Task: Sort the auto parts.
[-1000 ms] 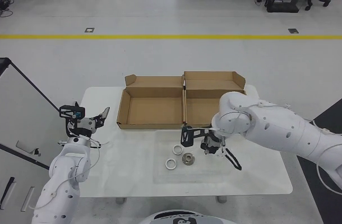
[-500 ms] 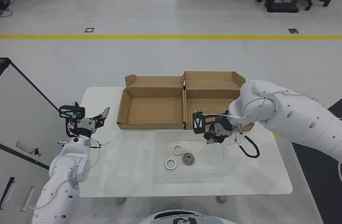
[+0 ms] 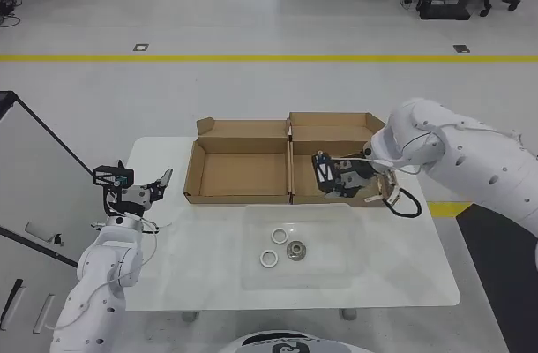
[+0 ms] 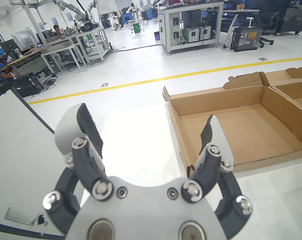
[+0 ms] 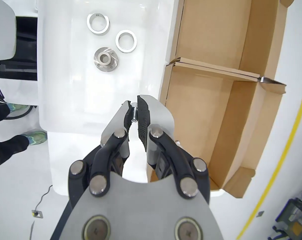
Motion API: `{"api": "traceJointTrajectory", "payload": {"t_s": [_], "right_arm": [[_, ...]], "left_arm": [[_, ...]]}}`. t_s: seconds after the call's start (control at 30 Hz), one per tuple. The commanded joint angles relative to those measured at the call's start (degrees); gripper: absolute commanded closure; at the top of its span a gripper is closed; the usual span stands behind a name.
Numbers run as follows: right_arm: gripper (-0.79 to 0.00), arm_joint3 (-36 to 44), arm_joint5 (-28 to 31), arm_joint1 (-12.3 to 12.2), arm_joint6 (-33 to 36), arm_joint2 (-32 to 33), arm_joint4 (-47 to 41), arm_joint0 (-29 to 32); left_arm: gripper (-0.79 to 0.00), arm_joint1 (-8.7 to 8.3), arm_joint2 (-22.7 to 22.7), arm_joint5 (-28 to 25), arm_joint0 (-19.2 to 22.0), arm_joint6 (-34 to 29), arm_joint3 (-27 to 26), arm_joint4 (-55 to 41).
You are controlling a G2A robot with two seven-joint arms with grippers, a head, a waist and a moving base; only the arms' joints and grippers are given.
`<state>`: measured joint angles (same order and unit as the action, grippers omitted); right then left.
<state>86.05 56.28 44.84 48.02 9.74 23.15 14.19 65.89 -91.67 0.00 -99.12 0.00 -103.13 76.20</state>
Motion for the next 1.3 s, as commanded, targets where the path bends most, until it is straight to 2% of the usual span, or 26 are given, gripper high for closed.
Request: {"api": "traceJointTrajectory", "payload": {"t_s": [0.0,0.27,0.43,0.57,0.7,1.27], "right_arm": [[0.000,-1.57,1.72,1.51,-1.73,0.00,1.56,-0.35],[0.000,-3.65,1.72,7.54,-1.74,0.00,0.39,-2.64],[0.000,-4.06,1.72,9.50,-1.74,0.00,-3.55,-3.91],[0.000,-3.97,1.72,9.32,-2.41,0.00,-8.16,-4.63],[0.000,-2.37,1.72,7.96,-6.21,0.00,-11.40,-5.19],[0.000,-2.37,1.72,7.96,-6.21,0.00,-11.40,-5.19]], "left_arm": [[-0.785,0.00,0.00,0.00,0.00,0.00,0.00,0.00],[-0.785,0.00,0.00,0.00,0.00,0.00,0.00,0.00],[-0.785,0.00,0.00,0.00,0.00,0.00,0.00,0.00],[-0.785,0.00,0.00,0.00,0.00,0.00,0.00,0.00],[-0.785,0.00,0.00,0.00,0.00,0.00,0.00,0.00],[-0.785,0.00,0.00,0.00,0.00,0.00,0.00,0.00]]}}
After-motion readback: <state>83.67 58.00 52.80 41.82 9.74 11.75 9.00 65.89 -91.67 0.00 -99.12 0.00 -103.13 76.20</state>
